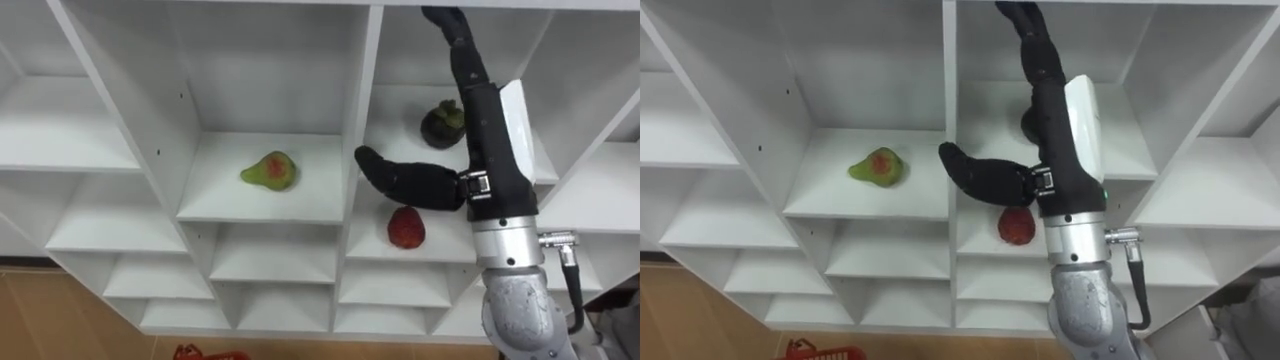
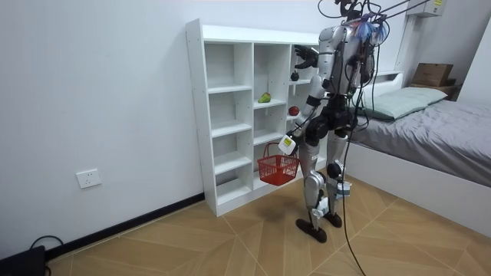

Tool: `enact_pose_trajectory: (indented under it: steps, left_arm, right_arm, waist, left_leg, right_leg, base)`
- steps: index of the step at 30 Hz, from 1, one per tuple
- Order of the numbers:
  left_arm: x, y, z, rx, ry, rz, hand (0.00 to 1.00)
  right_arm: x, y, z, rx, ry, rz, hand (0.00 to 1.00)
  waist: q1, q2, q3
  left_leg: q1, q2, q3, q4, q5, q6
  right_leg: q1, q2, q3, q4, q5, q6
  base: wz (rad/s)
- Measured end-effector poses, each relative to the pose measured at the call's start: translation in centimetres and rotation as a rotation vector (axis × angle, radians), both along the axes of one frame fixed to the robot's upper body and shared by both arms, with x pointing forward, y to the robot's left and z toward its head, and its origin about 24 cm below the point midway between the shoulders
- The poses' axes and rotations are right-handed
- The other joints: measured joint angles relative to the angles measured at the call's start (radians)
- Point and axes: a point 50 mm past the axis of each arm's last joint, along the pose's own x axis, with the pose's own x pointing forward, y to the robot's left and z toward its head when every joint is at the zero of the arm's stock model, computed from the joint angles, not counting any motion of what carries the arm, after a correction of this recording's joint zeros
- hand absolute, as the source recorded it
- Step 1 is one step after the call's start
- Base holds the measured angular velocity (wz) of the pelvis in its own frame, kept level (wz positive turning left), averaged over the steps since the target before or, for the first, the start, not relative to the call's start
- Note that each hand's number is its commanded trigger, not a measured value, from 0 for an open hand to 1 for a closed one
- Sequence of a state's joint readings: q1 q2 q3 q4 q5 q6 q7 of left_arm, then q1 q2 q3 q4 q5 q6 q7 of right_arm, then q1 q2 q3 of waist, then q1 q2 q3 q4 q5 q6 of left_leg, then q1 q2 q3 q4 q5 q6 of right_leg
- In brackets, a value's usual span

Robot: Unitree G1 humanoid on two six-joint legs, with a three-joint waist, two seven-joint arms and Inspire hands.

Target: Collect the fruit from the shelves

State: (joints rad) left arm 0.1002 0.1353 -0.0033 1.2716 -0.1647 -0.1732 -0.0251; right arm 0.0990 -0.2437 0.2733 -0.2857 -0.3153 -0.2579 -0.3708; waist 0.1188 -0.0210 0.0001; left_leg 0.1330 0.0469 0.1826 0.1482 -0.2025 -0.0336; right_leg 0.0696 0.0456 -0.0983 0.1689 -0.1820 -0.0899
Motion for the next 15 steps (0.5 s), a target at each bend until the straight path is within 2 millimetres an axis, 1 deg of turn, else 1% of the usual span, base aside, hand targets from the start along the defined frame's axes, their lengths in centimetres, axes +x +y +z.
enact_pose_trajectory:
  steps: [9, 12, 15]
  left_arm:
    - [0.0, 0.0, 0.0, -0.003, 0.004, 0.002, 1.00]
    - [-0.1, 0.0, 0.0, -0.002, 0.004, 0.003, 1.00]
    - [-0.3, 0.2, 0.1, -0.003, -0.004, 0.017, 1.00]
  right_arm:
    - [0.2, -0.3, 0.2, -0.003, -0.007, -0.013, 0.00]
    - [0.3, -0.4, -0.1, 0.000, 0.005, -0.017, 0.00]
    - [0.6, -0.8, -1.3, -0.013, 0.058, -0.035, 0.00]
  waist:
    - [0.001, -0.001, 0.0006]
    - [0.001, -0.003, 0.0060]
    - [-0.002, -0.011, 0.0078]
  left_leg:
    - [0.002, 0.000, -0.004, -0.002, 0.000, 0.000]
    - [0.007, 0.000, -0.010, -0.002, 0.000, 0.000]
    - [0.012, -0.002, -0.022, -0.002, 0.000, 0.000]
  right_leg:
    - [0.005, 0.000, -0.003, -0.001, 0.000, 0.000]
    - [0.013, 0.000, -0.007, -0.004, 0.000, 0.000]
    - [0.020, -0.001, -0.014, -0.005, -0.001, 0.001]
  base:
    - [0.00]
    - [0.05]
    - [0.06]
